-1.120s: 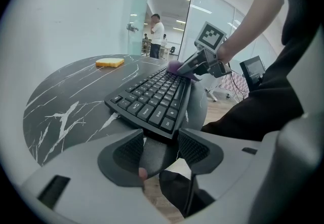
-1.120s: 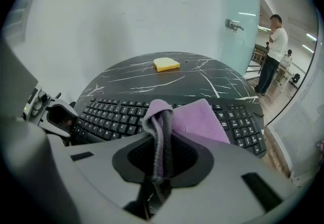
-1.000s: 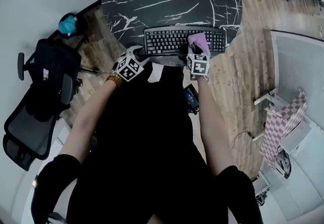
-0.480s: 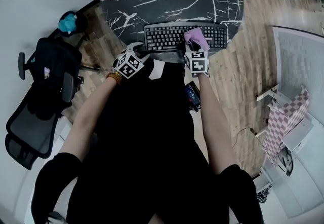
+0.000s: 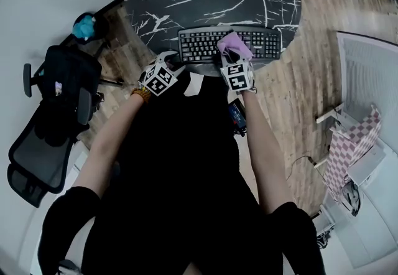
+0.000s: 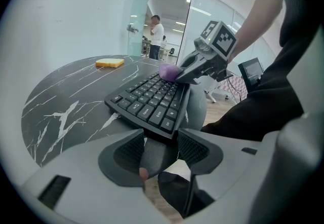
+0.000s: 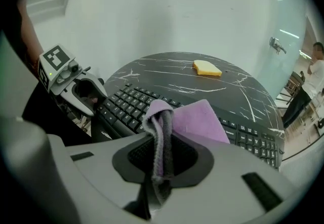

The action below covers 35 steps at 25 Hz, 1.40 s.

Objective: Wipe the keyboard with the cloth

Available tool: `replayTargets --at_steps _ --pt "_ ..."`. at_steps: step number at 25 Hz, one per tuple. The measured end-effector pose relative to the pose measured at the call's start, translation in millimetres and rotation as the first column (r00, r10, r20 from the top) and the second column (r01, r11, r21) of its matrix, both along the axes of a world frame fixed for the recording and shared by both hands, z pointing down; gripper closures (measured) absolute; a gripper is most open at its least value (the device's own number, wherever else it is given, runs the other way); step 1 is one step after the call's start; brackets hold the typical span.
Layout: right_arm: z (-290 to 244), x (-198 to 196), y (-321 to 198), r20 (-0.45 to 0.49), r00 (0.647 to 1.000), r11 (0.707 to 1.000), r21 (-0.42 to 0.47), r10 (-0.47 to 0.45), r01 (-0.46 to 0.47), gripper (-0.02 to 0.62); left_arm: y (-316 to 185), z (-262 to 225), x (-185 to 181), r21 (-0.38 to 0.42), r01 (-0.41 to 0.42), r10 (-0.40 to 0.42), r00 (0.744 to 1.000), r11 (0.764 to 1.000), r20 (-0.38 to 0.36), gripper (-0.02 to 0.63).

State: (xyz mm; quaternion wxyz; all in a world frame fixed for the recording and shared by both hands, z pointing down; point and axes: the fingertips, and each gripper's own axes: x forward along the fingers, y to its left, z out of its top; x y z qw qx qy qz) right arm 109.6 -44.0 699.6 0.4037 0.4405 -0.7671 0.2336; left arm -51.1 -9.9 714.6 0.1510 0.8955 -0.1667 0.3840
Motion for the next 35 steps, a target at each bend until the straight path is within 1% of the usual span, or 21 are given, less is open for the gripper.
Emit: replayTargets --at_steps 5,7,10,14,18,23,32,35 --pt "0.2 -1.9 0.8 -0.012 0.999 1.0 0.004 -0.031 0.031 0.525 0.1 0.0 0.4 -0.003 -0.001 0.001 1.0 1.0 -0.006 0.394" --pt "0.6 -5.7 2.4 -0.026 0.997 0.997 0.004 -0.077 0.077 0.525 0.2 0.3 0.0 -0.004 -0.003 0.003 1.0 1.0 -0.006 0.396" --pt "1.4 -16.5 5.4 -0.048 0.984 0.985 0.001 -0.17 0.17 0.525 0.3 -0.2 -0.3 -0.004 -0.004 0.004 1.0 1.0 -0.007 0.396" --pt "2.6 -21.6 7.9 -0.05 0.979 0.981 -0.001 -0.196 0.196 0.525 0.4 -0.2 -0.2 -0.005 -0.005 0.005 1.0 1.0 -0.008 0.396" --pt "3.3 -39.0 12.3 -0.062 0.955 0.957 -0.002 -0.289 0.289 0.525 -0.3 -0.6 -0.4 -0.006 -0.005 0.005 1.0 1.0 -0.008 0.397" --pt "2.2 -63.5 16.1 -0.061 0.931 0.932 0.009 -0.361 0.362 0.525 -0.2 0.3 -0.4 -0.009 -0.006 0.006 1.0 1.0 -0.006 0.396" --pt "0.4 -110.8 23.4 -0.043 0.881 0.881 0.015 -0.472 0.473 0.525 0.1 -0.3 -0.6 -0.01 -0.002 0.002 1.0 1.0 -0.003 0.397" --pt "0.3 -122.1 23.1 -0.037 0.871 0.871 0.016 -0.49 0.491 0.525 -0.3 0.6 -1.1 -0.01 -0.002 0.002 1.0 1.0 -0.001 0.396"
